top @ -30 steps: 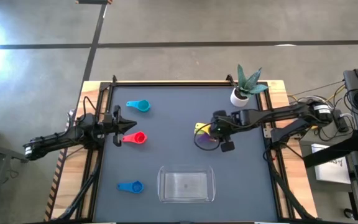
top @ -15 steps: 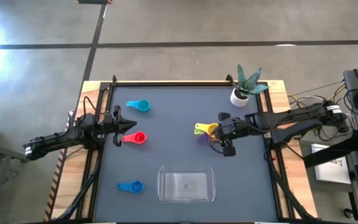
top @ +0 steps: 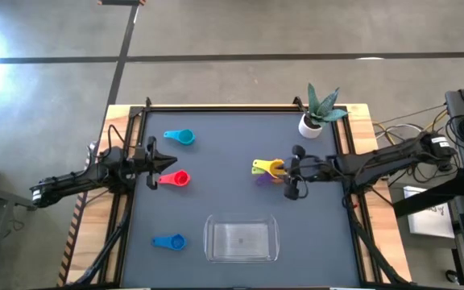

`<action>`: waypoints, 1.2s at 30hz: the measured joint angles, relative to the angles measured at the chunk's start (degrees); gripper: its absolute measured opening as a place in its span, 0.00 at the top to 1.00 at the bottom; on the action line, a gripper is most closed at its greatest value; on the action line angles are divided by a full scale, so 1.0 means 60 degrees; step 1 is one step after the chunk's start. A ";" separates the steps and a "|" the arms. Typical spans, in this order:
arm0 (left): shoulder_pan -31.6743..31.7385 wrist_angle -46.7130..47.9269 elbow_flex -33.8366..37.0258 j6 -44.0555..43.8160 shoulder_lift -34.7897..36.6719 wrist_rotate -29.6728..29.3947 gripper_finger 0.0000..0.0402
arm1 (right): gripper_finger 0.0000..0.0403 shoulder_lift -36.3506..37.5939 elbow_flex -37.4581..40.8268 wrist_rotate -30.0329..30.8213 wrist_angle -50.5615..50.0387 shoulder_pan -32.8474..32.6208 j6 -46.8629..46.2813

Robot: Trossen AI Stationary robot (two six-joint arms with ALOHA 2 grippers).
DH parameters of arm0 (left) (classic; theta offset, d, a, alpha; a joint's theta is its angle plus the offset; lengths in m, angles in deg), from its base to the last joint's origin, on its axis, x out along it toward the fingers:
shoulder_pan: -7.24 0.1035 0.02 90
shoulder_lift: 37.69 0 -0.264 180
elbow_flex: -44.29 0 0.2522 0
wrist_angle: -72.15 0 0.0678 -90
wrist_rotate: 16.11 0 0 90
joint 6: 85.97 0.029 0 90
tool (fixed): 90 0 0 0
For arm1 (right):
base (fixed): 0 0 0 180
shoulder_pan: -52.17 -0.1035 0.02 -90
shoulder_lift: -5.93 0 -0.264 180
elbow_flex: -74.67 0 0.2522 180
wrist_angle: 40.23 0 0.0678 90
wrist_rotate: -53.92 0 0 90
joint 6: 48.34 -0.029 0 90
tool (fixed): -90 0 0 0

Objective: Nest measuring cups in basket
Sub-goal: Stack the light blue measuring cup on top of the yellow measuring cup

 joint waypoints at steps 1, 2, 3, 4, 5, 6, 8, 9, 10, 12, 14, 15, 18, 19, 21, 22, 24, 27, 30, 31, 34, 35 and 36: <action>0.0000 0.0001 0.0004 0.0003 0.0000 0.0004 1.00 | 0.74 0.0073 0.0275 0.0000 0.0551 0.0000 -0.0097; 0.0000 0.0001 0.0000 0.0002 0.0000 0.0004 1.00 | 0.75 0.0127 0.0531 0.0000 0.1020 0.0001 -0.0104; 0.0000 -0.0002 0.0002 0.0002 0.0000 0.0000 1.00 | 0.77 0.0174 0.0769 0.0002 0.1412 0.0000 -0.0050; 0.0000 -0.0001 0.0002 0.0003 0.0000 0.0002 1.00 | 0.78 0.0217 0.0986 0.0002 0.1782 0.0000 0.0069; 0.0000 0.0001 0.0004 0.0002 0.0000 0.0001 1.00 | 0.79 0.0249 0.1198 0.0010 0.2176 0.0000 0.0132; 0.0000 0.0001 0.0004 0.0000 0.0000 0.0004 1.00 | 0.80 0.0262 0.1399 0.0045 0.2601 0.0004 0.0218; 0.0000 0.0001 0.0000 0.0003 0.0000 0.0004 1.00 | 0.82 0.0250 0.1776 0.0245 0.3376 0.0022 0.0370; 0.0000 0.0001 0.0004 0.0001 0.0000 0.0004 1.00 | 0.83 0.0237 0.1945 0.0343 0.3658 0.0029 0.0424; 0.0000 -0.0002 0.0004 0.0002 0.0000 0.0000 1.00 | 0.83 0.0222 0.2096 0.0418 0.3905 0.0046 0.0489; 0.0000 0.0001 0.0004 -0.0001 0.0000 0.0004 1.00 | 0.85 0.0197 0.2356 0.0514 0.4367 0.0050 0.0542; 0.0000 -0.0001 0.0004 -0.0001 0.0000 0.0004 1.00 | 0.85 0.0205 0.2508 0.0522 0.4590 0.0103 0.0588; 0.0000 -0.0003 0.0004 0.0003 0.0000 0.0004 1.00 | 0.85 0.0197 0.2566 0.0518 0.4665 0.0144 0.0581; 0.0000 -0.0003 0.0004 0.0001 0.0000 0.0004 1.00 | 0.85 0.0190 0.2742 0.0520 0.4679 0.0303 0.0485; 0.0000 0.0001 0.0004 -0.0001 0.0000 0.0004 1.00 | 0.85 0.0190 0.2807 0.0530 0.4677 0.0333 0.0410; 0.0000 -0.0003 0.0001 -0.0044 0.0000 0.0004 1.00 | 0.86 0.0190 0.2934 0.0530 0.4686 0.0366 0.0392; 0.0000 -0.0003 0.0004 -0.0156 0.0000 0.0004 1.00 | 0.86 0.0187 0.2997 0.0549 0.4676 0.0372 0.0390; 0.0000 -0.0003 0.0004 -0.0442 0.0000 0.0004 1.00 | 0.85 0.0187 0.3097 0.0702 0.4675 0.0372 0.0318; 0.0000 -0.0112 0.0004 -0.0700 0.0000 -0.0019 1.00 | 0.86 0.0187 0.3183 0.0751 0.4736 0.0379 0.0283; 0.0000 -0.0592 0.0004 -0.1093 0.0002 -0.0157 1.00 | 0.85 0.0188 0.3227 0.0748 0.4879 0.0379 0.0282; 0.0000 -0.0818 0.0004 -0.1367 -0.0003 -0.0157 1.00 | 0.86 0.0201 0.3231 0.0748 0.4932 0.0379 0.0299; 0.0000 -0.1447 0.0004 -0.1887 0.0002 -0.0158 1.00 | 0.85 0.0205 0.3182 0.0732 0.4959 0.0379 0.0327; 0.0000 -0.1613 0.0004 -0.1930 0.0007 -0.0160 1.00 | 0.85 0.0205 0.3171 0.0722 0.4959 0.0379 0.0325; 0.0000 -0.1811 0.0004 -0.1938 0.0007 -0.0160 1.00 | 0.85 0.0205 0.3159 0.0699 0.4958 0.0379 0.0326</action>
